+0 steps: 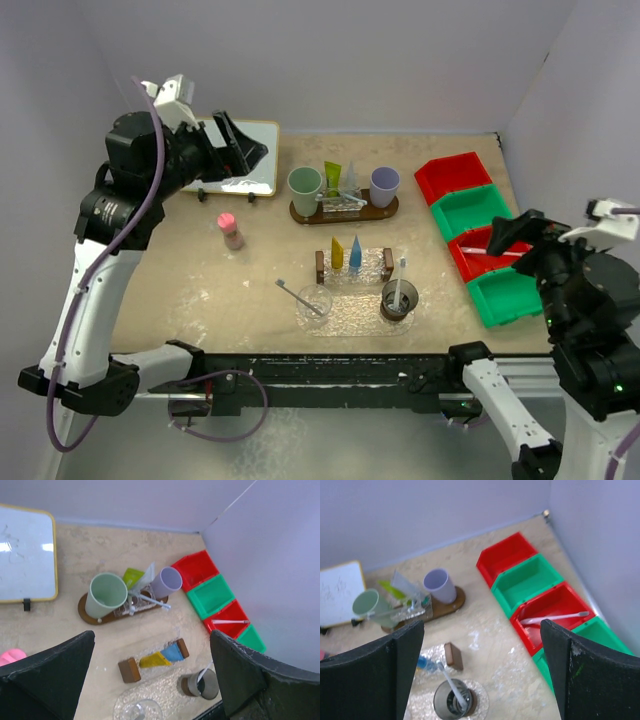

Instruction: Prepare toiletry sets of a toothbrush and toothpaste on the tray

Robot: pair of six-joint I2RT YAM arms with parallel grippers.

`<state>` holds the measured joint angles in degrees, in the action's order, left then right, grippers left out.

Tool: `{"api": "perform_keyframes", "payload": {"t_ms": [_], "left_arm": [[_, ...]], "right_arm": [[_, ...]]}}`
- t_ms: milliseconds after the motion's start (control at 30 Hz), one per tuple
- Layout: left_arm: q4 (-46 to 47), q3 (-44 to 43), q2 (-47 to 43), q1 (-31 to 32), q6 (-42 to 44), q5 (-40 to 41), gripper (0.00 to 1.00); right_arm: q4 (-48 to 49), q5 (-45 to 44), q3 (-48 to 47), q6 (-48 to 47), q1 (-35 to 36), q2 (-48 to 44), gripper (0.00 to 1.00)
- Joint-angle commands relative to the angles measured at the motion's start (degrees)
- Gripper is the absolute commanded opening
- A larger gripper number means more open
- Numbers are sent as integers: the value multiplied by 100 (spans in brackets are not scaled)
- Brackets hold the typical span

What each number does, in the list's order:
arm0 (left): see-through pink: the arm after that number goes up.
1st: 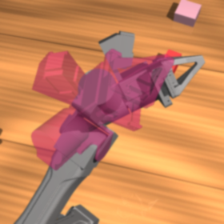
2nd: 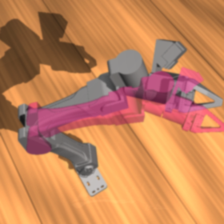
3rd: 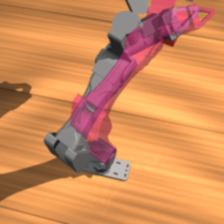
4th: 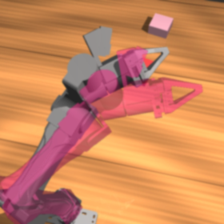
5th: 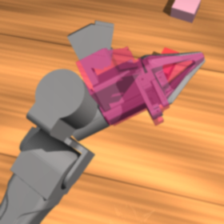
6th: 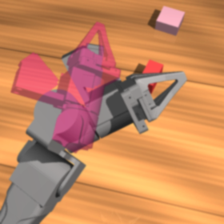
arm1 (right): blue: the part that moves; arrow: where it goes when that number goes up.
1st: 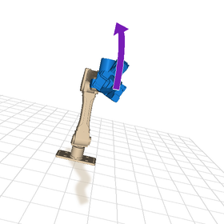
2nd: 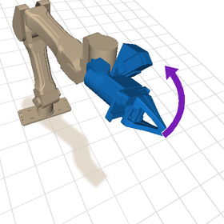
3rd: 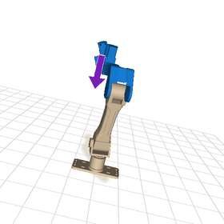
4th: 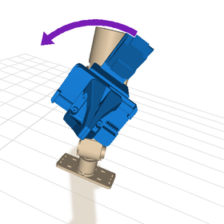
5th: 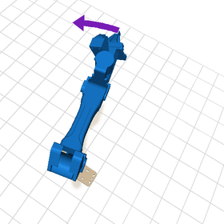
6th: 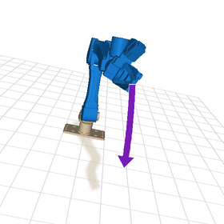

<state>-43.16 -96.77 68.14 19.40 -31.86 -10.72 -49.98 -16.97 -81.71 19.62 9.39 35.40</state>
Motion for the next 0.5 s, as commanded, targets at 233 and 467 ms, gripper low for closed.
{"api": "perform_keyframes", "payload": {"t_ms": [233, 467], "left_arm": [[527, -373, -282, -28, 635, 1181, 93], [338, -261, -474, -30, 793, 1850, 93]], "right_arm": [[-167, -308, -1342, -500, 19, 690, 100], [-209, 60, -1159, -180, 19, 639, 100]]}}
